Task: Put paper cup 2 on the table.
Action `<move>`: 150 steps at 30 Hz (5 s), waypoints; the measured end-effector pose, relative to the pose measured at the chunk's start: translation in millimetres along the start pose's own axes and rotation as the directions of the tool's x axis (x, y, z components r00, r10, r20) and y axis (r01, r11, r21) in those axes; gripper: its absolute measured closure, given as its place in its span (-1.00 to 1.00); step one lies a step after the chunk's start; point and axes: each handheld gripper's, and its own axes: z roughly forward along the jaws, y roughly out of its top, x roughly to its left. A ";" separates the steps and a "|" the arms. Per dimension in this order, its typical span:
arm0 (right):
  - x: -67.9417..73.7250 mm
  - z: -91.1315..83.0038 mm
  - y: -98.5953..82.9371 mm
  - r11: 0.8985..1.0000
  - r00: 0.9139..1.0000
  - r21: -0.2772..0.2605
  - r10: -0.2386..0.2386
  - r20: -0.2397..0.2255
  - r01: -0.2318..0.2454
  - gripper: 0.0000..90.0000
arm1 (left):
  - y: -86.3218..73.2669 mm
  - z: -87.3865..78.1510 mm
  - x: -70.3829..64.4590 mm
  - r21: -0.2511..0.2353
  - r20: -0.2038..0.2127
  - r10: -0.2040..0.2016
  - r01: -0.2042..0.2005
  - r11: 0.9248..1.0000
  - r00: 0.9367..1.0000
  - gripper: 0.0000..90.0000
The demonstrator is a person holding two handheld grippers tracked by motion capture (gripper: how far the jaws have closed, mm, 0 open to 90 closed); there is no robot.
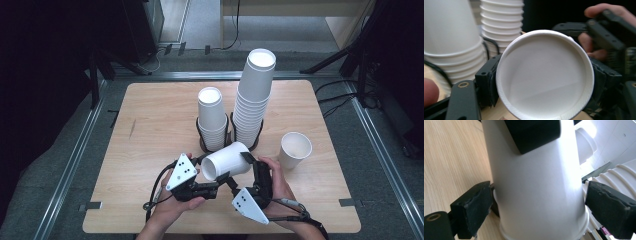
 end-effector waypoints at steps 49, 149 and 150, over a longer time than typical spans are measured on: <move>-42.3 -9.3 18.4 -0.086 -0.085 0.011 0.954 -0.287 -0.996 -1.00 | -14.6 -8.0 -3.4 -0.433 -0.065 -0.060 0.026 0.901 0.996 -0.47; -10.4 5.8 -7.3 0.188 0.185 -0.261 0.982 0.038 -0.947 -0.73 | -11.8 -26.1 42.9 -0.119 -0.036 -0.085 0.080 0.990 0.996 -0.96; -8.9 6.1 -7.0 0.217 0.212 -0.258 0.976 0.048 -0.941 -0.73 | -12.9 -26.7 46.3 -0.112 -0.054 -0.088 0.082 0.990 0.995 -0.96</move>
